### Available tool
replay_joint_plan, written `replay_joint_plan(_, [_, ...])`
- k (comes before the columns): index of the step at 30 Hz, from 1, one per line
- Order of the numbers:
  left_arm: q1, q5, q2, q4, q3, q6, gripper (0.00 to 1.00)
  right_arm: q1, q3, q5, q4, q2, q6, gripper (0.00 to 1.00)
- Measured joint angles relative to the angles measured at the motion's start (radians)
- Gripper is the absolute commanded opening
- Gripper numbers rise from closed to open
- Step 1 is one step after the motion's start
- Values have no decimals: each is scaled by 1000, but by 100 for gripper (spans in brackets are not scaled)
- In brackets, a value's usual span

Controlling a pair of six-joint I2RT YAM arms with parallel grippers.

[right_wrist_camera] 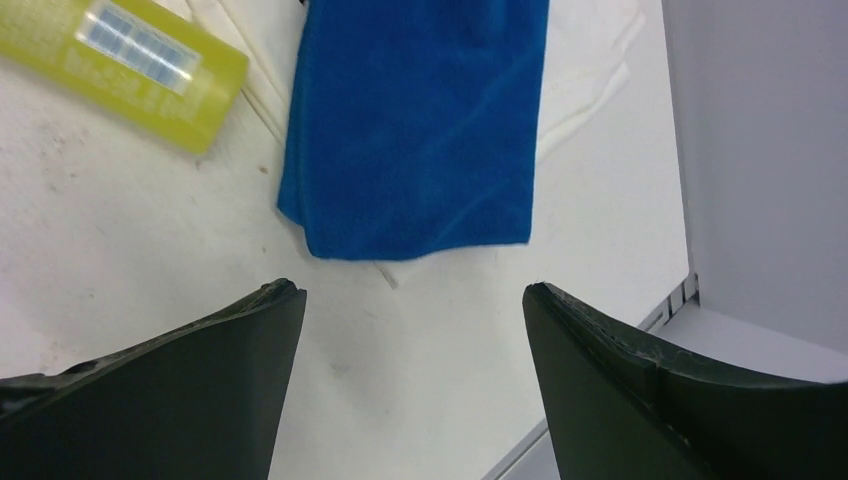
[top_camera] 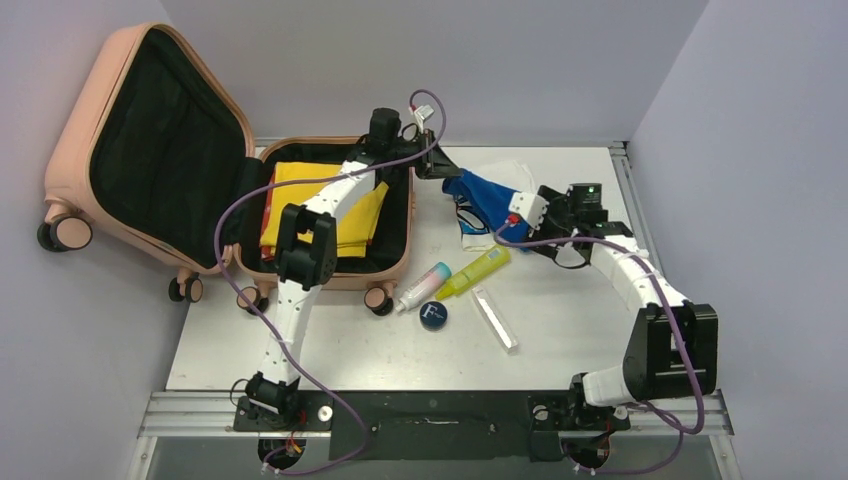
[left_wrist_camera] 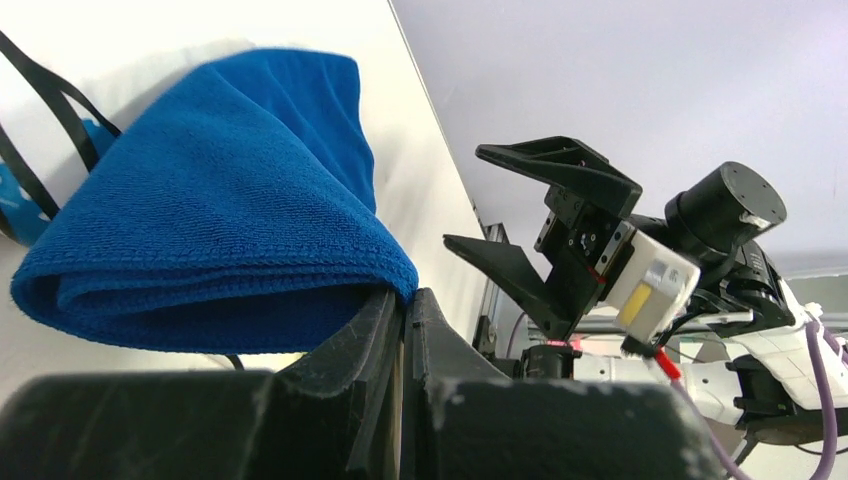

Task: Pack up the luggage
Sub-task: Move the clothes to the center of the board.

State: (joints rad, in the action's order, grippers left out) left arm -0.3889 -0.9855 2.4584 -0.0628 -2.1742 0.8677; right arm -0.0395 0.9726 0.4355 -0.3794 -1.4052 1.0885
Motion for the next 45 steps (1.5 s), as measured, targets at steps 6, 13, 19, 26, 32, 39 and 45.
replay_joint_plan(6, [-22, -3, -6, -51, 26, -22, 0, -121, -69, -49, 130, -41, -46, 86])
replay_joint_plan(13, [-14, -4, -6, -49, 26, -12, 0, -241, -60, -138, 294, -158, -157, 87])
replay_joint_plan(19, [12, -6, -6, -12, 26, 31, 0, -339, -58, -212, 455, -260, -216, 87])
replay_joint_plan(26, [26, -7, -6, 40, 26, 72, 0, -378, -60, -335, 617, -325, -257, 84])
replay_joint_plan(32, [24, -13, -6, 68, 26, 94, 0, -393, -60, -422, 694, -389, -267, 61])
replay_joint_plan(39, [24, -14, -6, 84, 26, 116, 0, -393, -60, -486, 709, -396, -264, 34])
replay_joint_plan(45, [24, -15, -6, 94, 26, 122, 0, -384, -60, -515, 694, -389, -237, 5])
